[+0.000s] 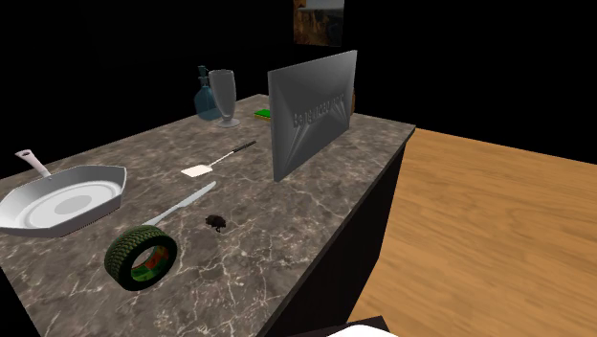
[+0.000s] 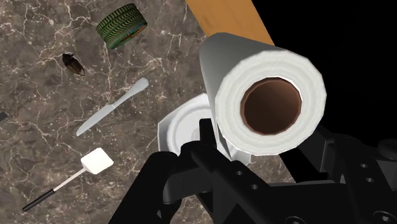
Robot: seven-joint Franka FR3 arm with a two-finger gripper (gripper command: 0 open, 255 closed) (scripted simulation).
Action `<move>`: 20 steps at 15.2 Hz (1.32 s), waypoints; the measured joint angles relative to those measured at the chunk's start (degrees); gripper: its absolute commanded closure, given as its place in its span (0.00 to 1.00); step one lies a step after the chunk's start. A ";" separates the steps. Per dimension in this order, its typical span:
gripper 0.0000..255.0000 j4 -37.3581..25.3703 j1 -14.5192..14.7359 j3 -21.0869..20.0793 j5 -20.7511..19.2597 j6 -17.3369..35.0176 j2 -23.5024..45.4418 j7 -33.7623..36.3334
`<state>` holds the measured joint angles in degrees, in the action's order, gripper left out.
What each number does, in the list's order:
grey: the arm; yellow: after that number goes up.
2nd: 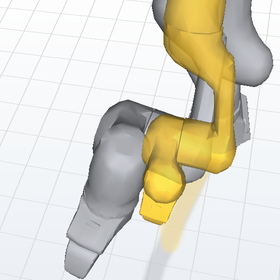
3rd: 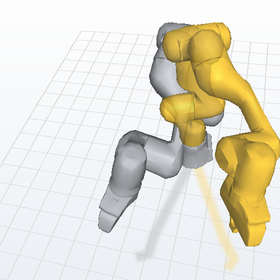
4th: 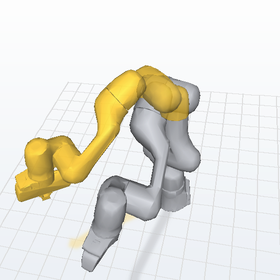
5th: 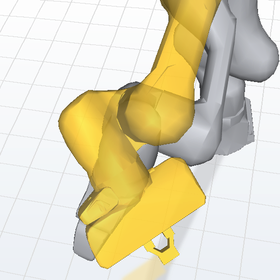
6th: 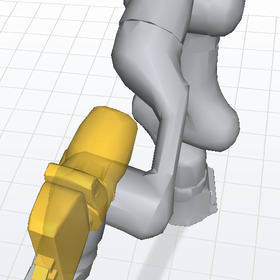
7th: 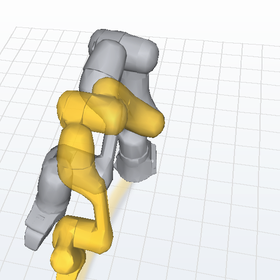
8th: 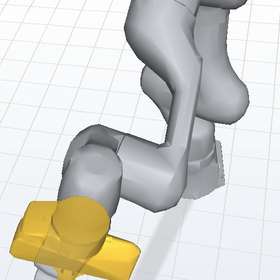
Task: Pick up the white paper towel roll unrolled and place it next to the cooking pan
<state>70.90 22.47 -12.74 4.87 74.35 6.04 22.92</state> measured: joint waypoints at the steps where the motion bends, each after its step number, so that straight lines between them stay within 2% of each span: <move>1: 1.00 -0.26 0.43 -0.32 -0.07 0.13 0.34 0.74; 20: 1.00 22.21 0.13 -0.15 1.11 16.56 -5.74 -1.02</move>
<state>93.11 22.60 -12.89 5.97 90.92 0.29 21.90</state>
